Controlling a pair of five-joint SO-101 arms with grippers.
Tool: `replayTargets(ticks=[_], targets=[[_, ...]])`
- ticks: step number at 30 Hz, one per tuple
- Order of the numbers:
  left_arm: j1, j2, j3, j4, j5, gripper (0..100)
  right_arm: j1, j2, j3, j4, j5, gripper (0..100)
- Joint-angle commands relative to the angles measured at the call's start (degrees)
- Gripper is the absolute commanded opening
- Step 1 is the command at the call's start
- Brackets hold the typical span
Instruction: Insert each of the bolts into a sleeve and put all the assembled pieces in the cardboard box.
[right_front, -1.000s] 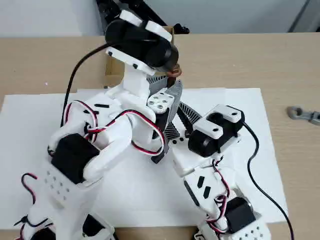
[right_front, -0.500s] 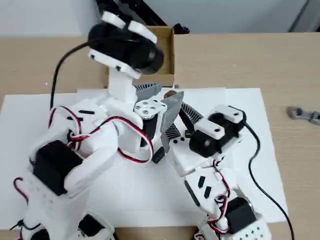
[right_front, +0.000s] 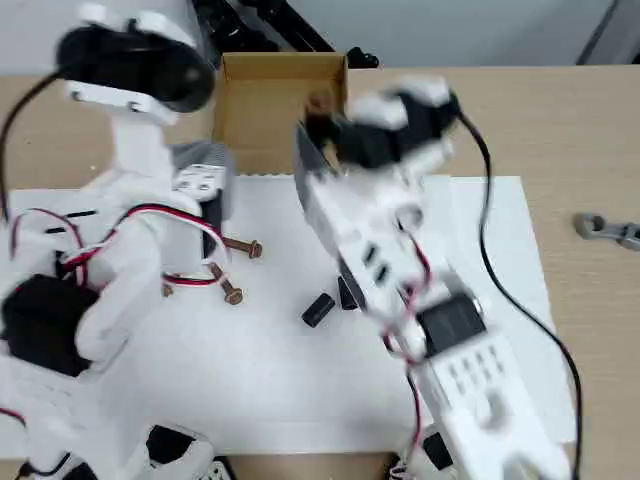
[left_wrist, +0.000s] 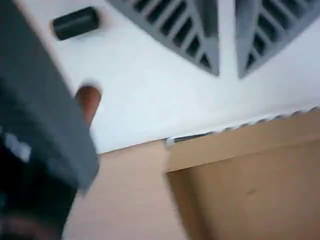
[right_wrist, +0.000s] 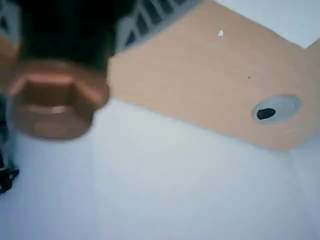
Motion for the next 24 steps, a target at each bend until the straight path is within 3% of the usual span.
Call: replayTargets(ticks=[1, 10, 24], targets=[[-4.7, -0.7, -1.8, 2.6, -0.4, 1, 0.7, 12.6, -14.7, -1.1, -0.4, 0.4], [-14.0, -0.7, -1.7, 6.7, -0.4, 1, 5.3, 43.0, -42.3, -1.0, -0.6, 0.4], [-14.2, -0.8, 11.6, 6.4, -3.1, 1, 8.2, 89.3, -85.6, -1.0, -0.4, 0.4]])
